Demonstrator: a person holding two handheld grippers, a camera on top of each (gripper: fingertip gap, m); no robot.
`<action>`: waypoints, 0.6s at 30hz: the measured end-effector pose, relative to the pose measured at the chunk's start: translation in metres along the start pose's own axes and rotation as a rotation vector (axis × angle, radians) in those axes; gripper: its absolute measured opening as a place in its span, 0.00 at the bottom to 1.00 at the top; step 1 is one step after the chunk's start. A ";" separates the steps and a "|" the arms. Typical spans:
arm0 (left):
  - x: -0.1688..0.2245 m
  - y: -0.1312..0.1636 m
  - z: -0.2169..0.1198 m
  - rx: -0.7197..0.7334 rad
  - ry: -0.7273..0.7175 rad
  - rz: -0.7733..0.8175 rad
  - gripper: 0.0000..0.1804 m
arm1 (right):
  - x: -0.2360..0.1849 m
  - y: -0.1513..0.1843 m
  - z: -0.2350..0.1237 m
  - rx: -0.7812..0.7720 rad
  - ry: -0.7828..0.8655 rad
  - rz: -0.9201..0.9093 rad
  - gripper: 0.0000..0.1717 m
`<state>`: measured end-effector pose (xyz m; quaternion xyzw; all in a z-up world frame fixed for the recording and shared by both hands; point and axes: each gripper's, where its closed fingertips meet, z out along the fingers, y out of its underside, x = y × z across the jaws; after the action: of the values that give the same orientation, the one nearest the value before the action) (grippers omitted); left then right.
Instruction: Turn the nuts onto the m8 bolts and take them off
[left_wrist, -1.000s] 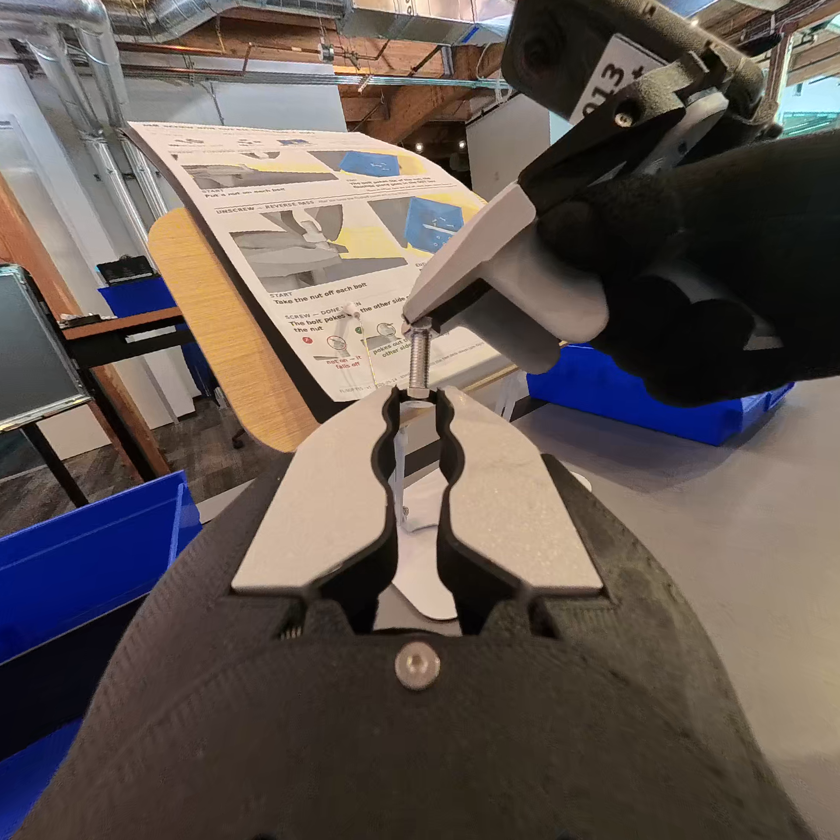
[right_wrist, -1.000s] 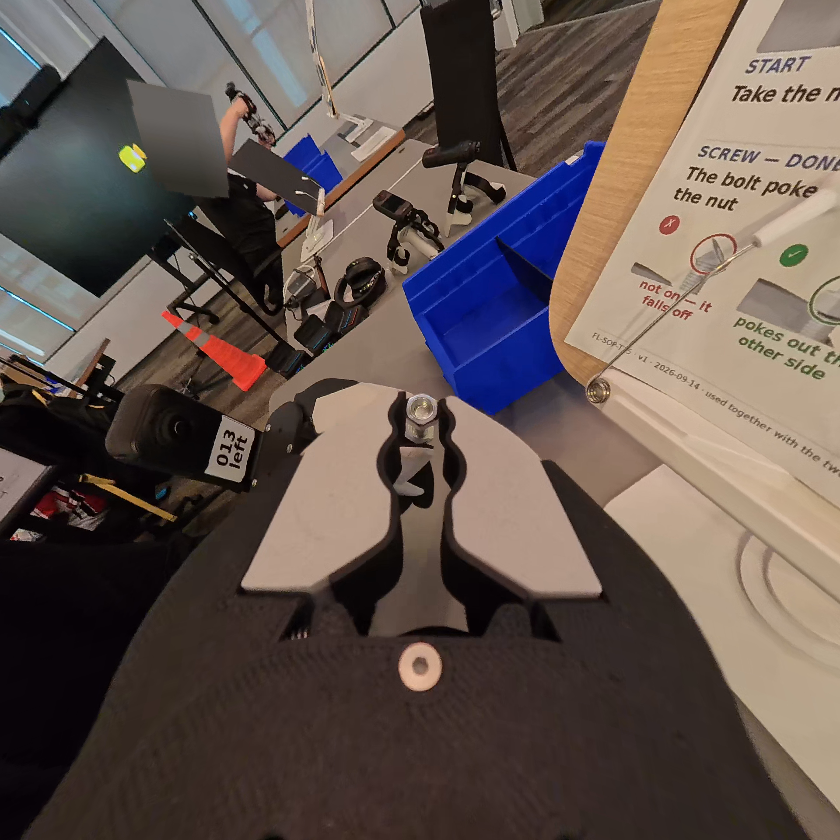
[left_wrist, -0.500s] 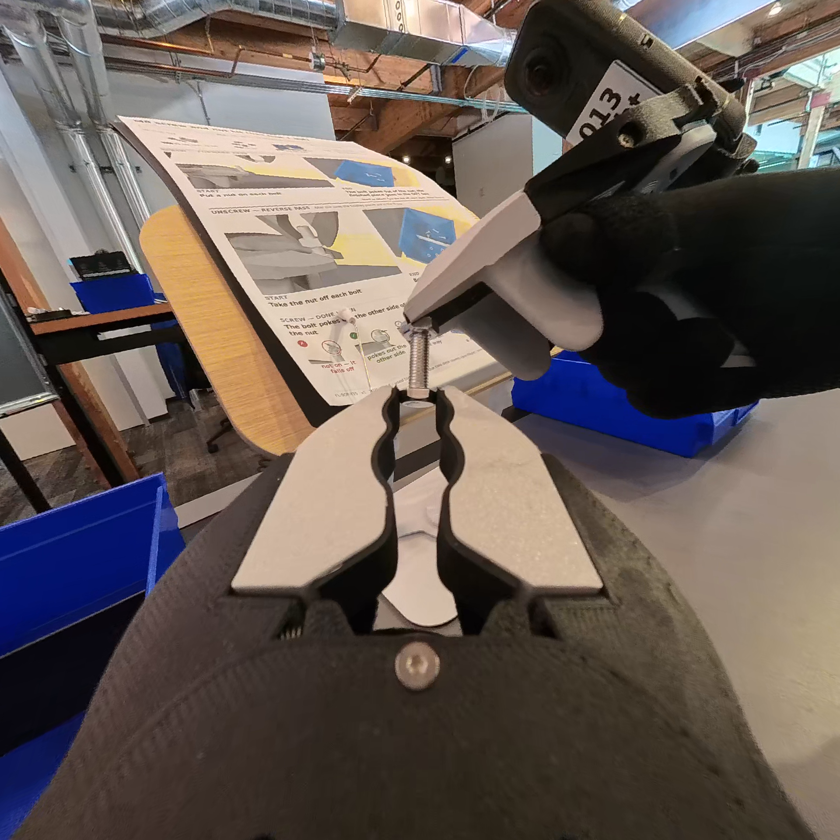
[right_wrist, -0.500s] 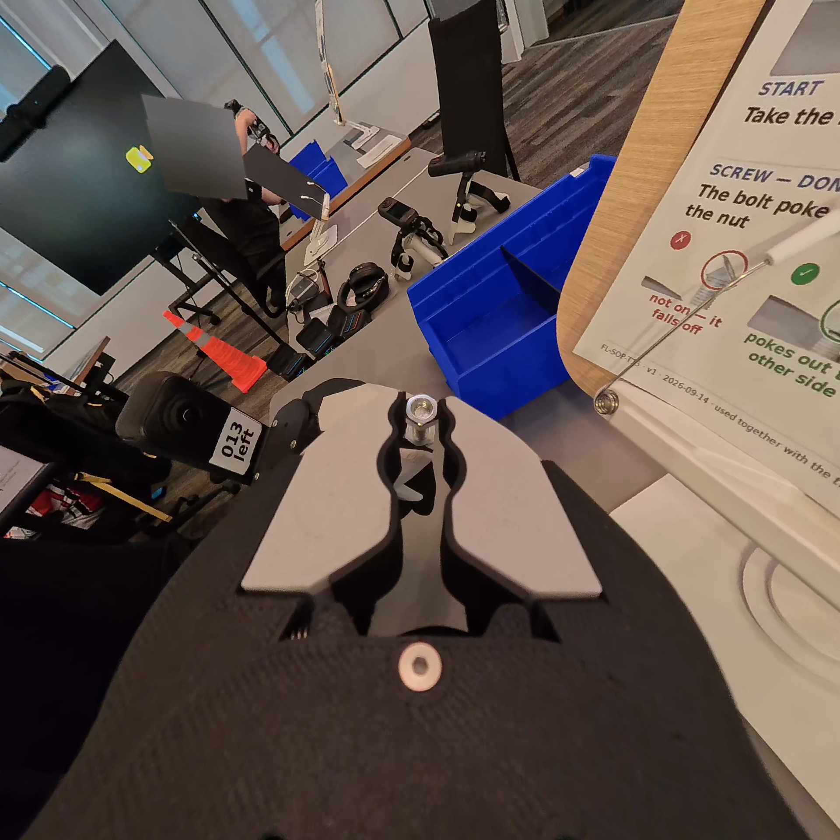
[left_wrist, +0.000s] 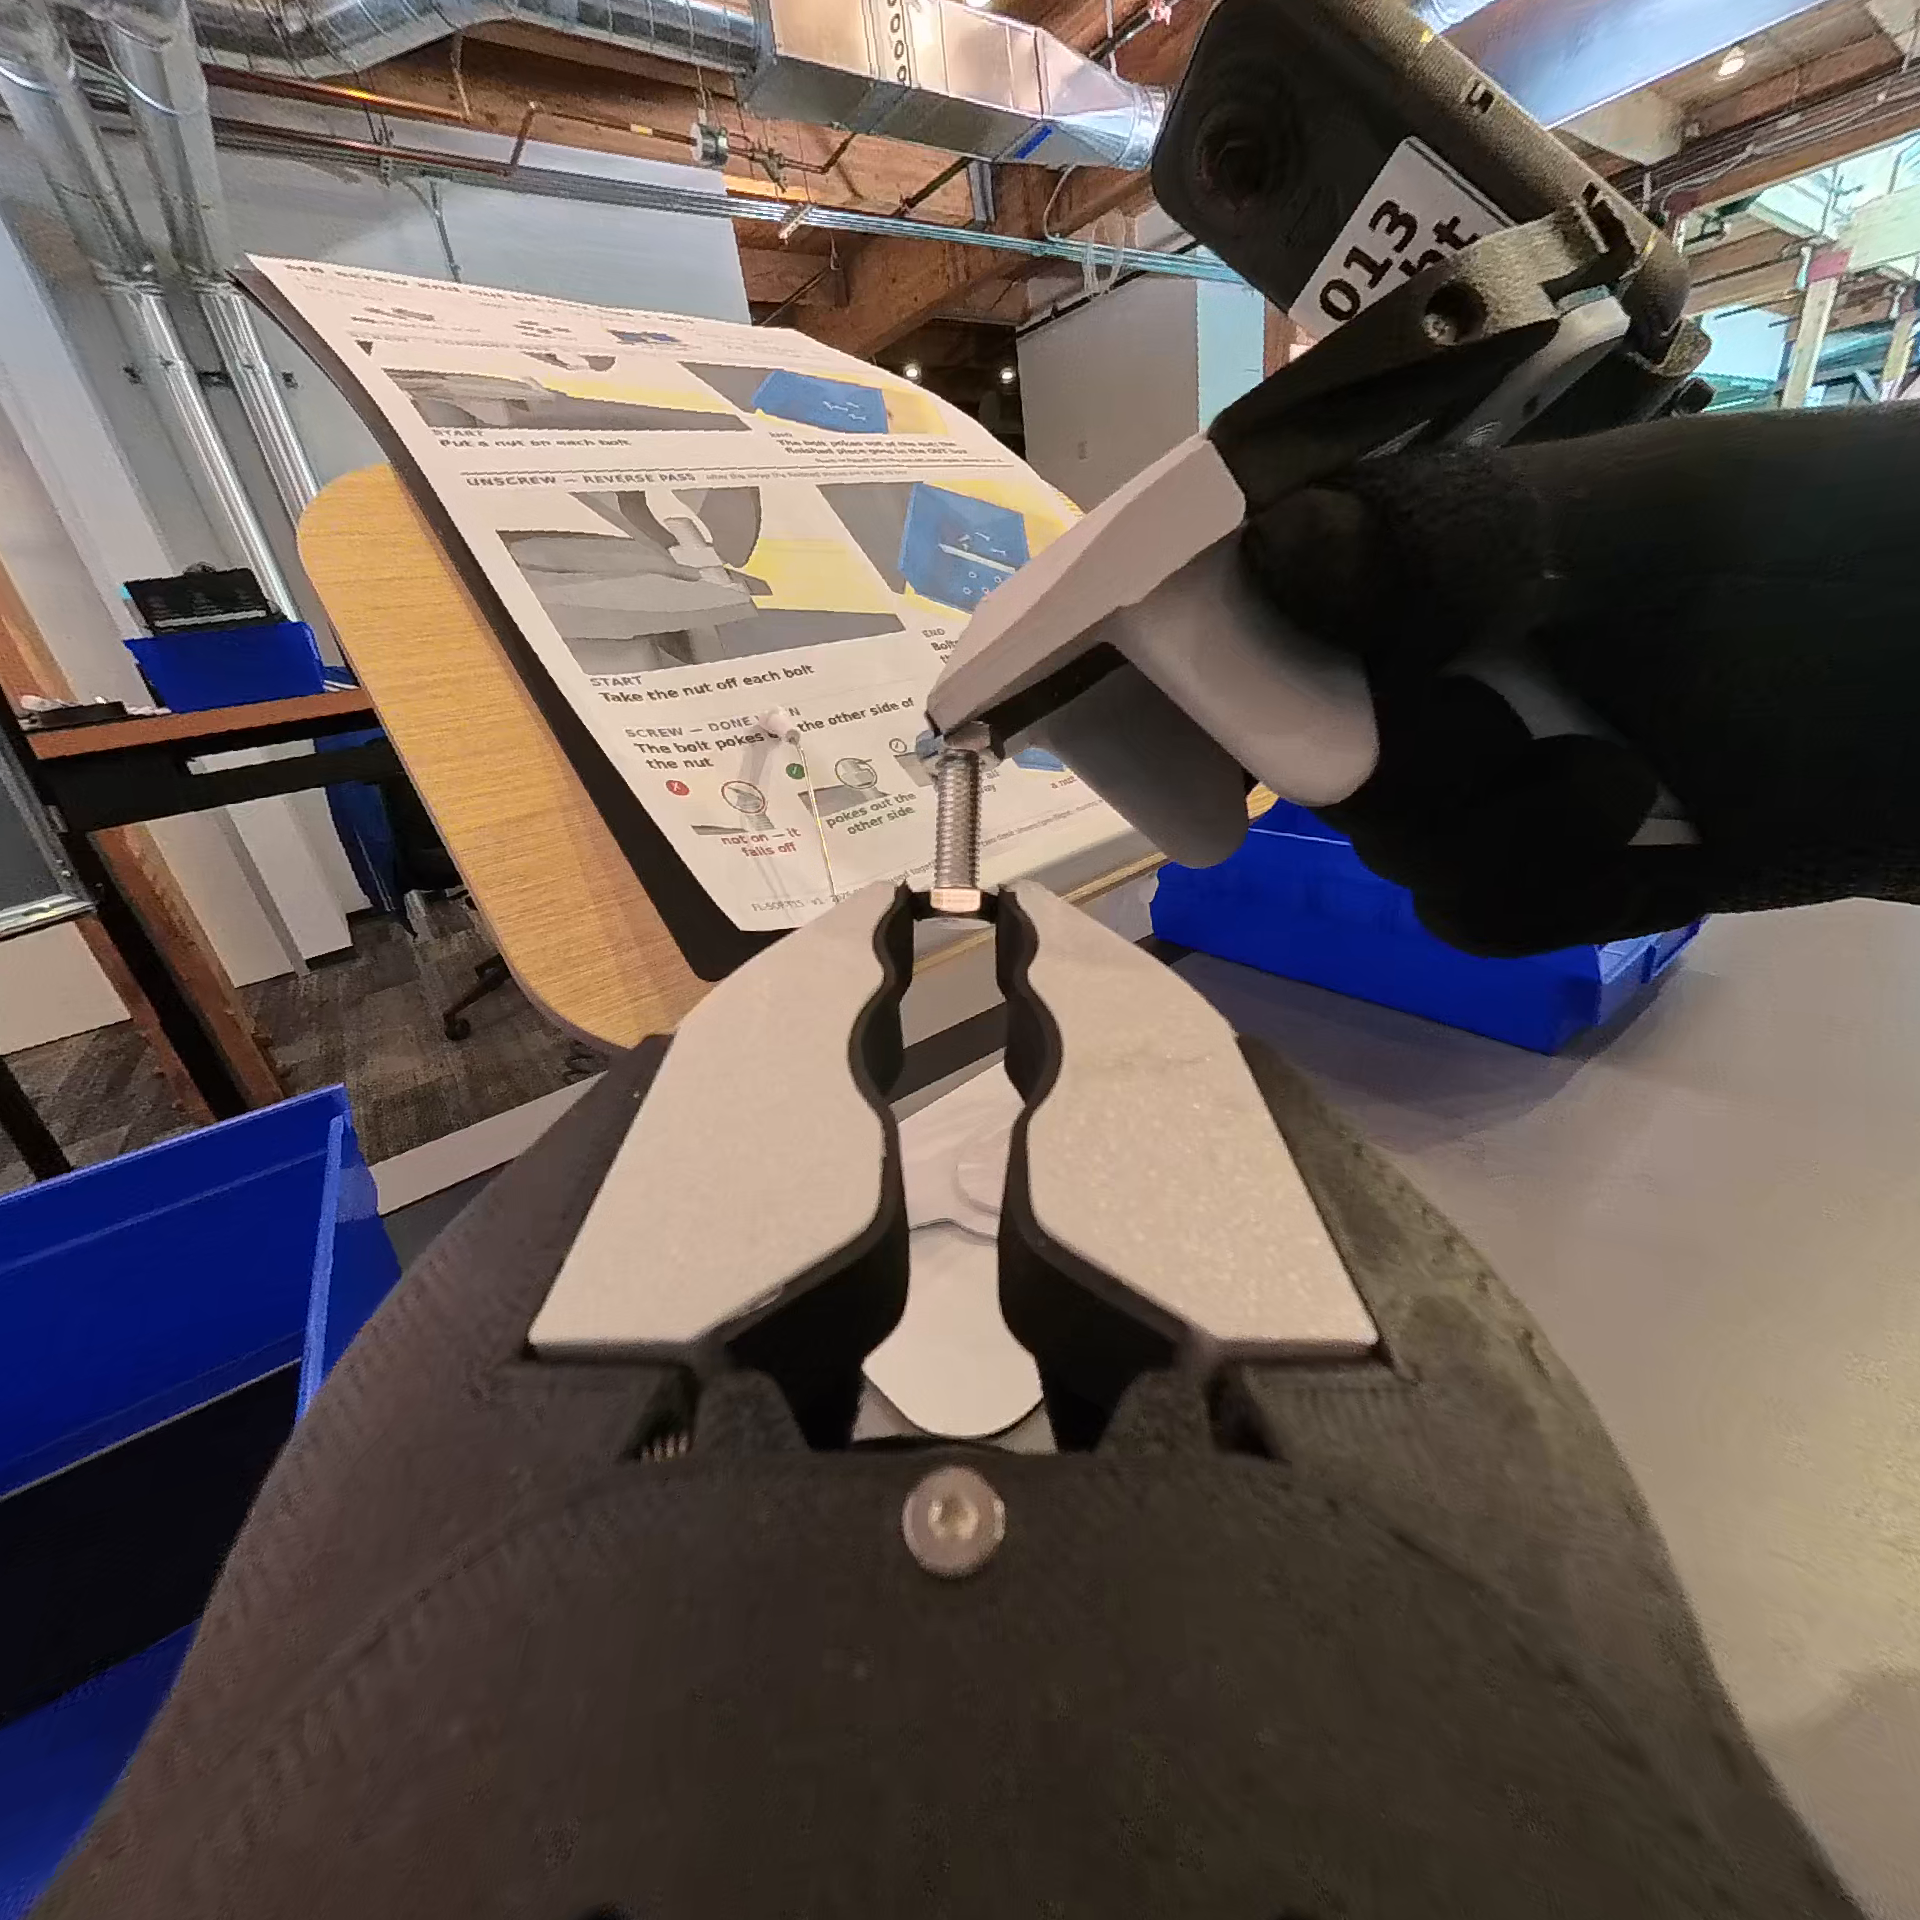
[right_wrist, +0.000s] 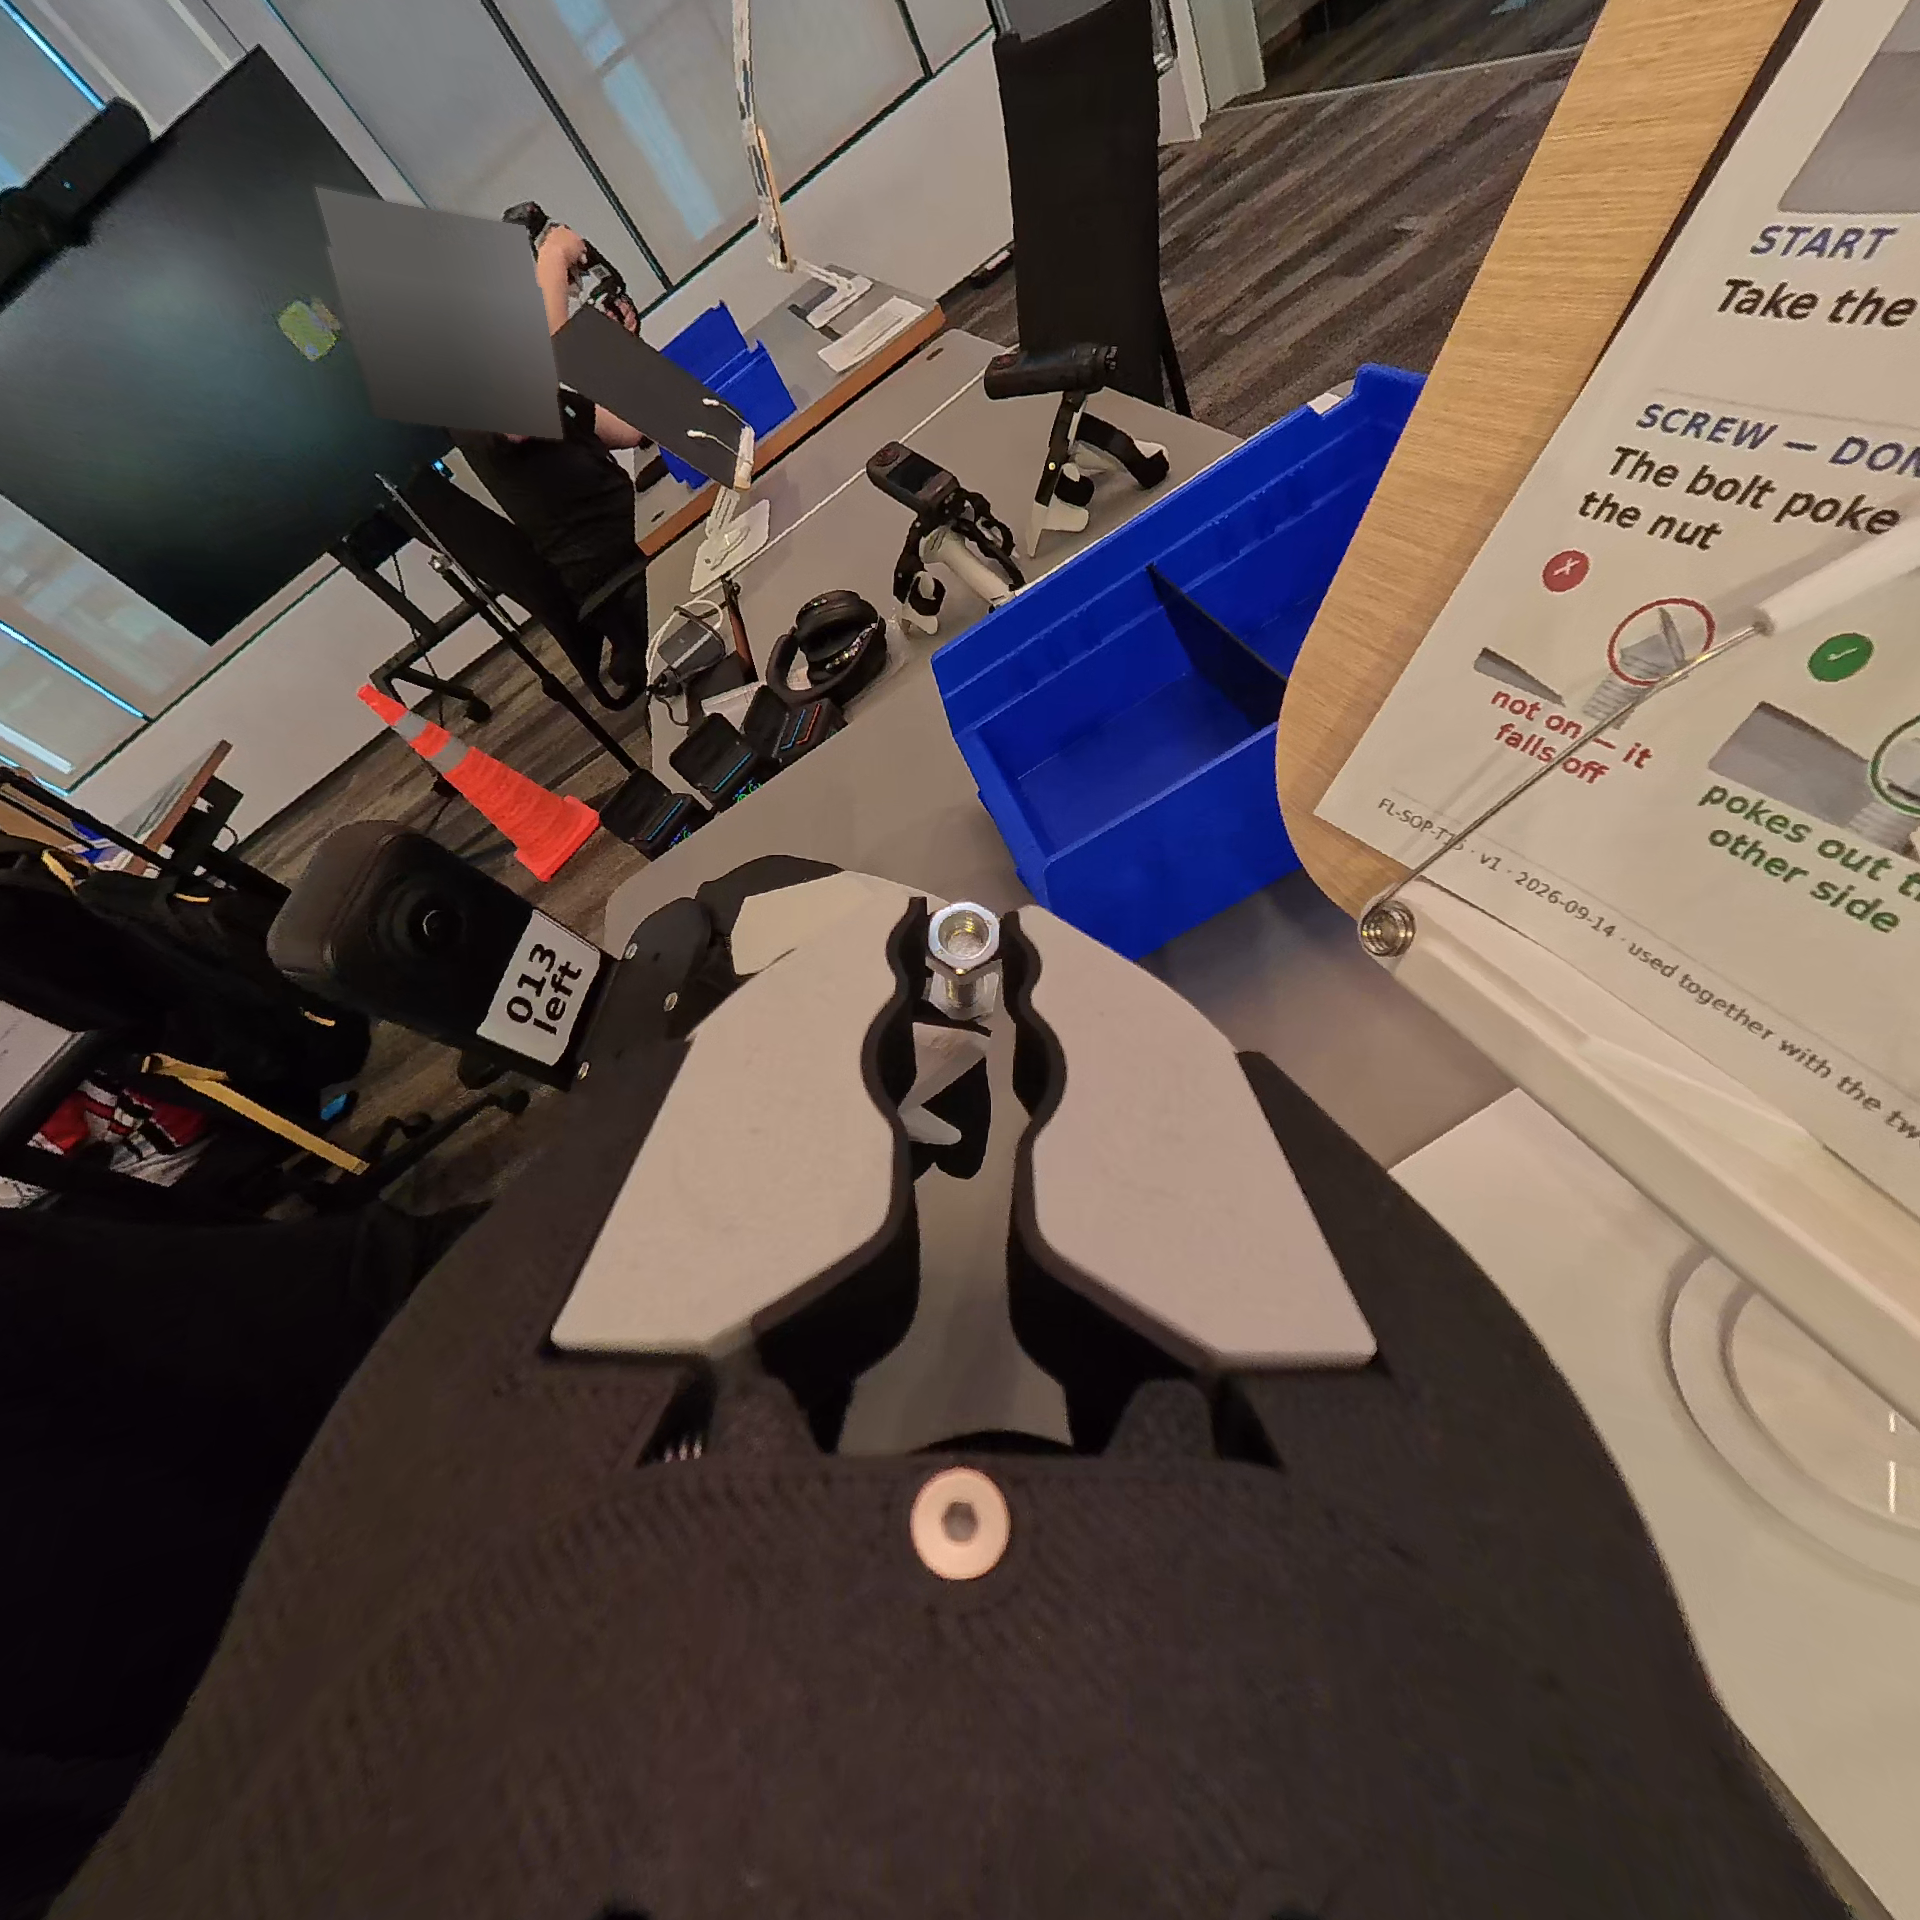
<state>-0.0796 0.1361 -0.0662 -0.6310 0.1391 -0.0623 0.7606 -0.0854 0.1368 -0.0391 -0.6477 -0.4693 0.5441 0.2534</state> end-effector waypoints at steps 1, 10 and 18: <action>0.000 0.000 0.000 0.001 0.003 -0.004 0.08 | 0.000 0.000 0.000 0.000 -0.003 -0.004 0.08; 0.000 -0.001 0.000 0.003 -0.011 0.003 0.08 | -0.001 0.000 0.000 0.010 0.003 -0.007 0.08; -0.006 0.008 0.001 -0.104 -0.161 0.282 0.08 | 0.010 0.005 0.002 0.061 0.043 0.076 0.08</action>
<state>-0.0857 0.1405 -0.0735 -0.6467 0.1680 0.1033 0.7368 -0.0854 0.1427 -0.0485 -0.6685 -0.4221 0.5533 0.2622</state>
